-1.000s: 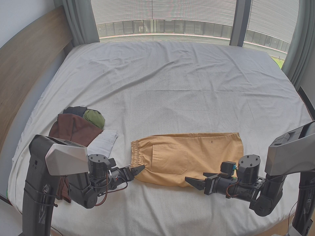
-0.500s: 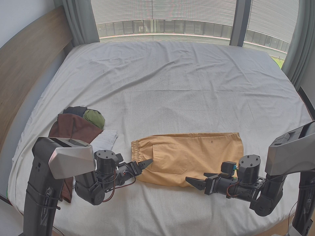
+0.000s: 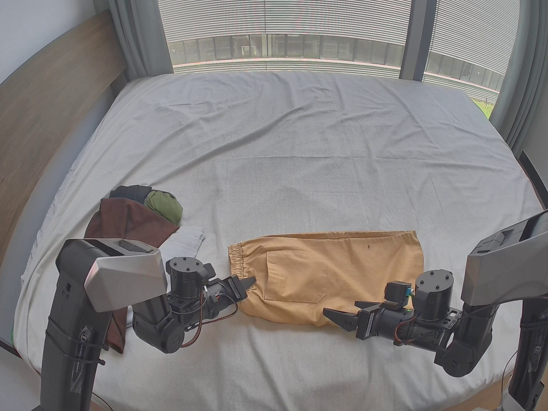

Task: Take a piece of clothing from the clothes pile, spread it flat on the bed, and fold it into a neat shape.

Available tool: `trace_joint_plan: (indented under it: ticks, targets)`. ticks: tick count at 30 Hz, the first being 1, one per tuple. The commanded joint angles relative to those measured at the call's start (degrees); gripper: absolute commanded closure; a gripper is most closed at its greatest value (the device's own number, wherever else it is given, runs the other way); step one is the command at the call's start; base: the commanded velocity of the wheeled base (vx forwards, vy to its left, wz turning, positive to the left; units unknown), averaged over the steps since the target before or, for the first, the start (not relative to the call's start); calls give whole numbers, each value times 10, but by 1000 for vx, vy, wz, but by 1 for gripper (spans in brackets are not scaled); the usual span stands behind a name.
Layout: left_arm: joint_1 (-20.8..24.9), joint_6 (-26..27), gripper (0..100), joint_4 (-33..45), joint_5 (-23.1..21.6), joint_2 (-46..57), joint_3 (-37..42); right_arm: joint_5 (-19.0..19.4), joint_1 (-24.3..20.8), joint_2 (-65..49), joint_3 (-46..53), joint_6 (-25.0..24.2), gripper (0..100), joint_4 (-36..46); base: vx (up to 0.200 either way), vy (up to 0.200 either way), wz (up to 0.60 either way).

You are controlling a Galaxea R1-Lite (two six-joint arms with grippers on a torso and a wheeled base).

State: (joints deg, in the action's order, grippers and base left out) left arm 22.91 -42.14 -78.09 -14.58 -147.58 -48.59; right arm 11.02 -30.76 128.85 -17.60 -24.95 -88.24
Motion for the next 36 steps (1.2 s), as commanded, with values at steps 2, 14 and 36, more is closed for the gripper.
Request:
trace_joint_plan:
  ticks: [2,14,36]
  targets:
    - [-21,14,100,-8,9,1,5,0,-2,2,-1,0,0,0,0,0,0]
    - [-64,37,100,-51,6,65,121,0,-3,3,-5,1,0,0,0,0,0]
    - [-132,83,100,-106,-9,110,220,1,-4,0,-11,-2,0,0,0,0,0]
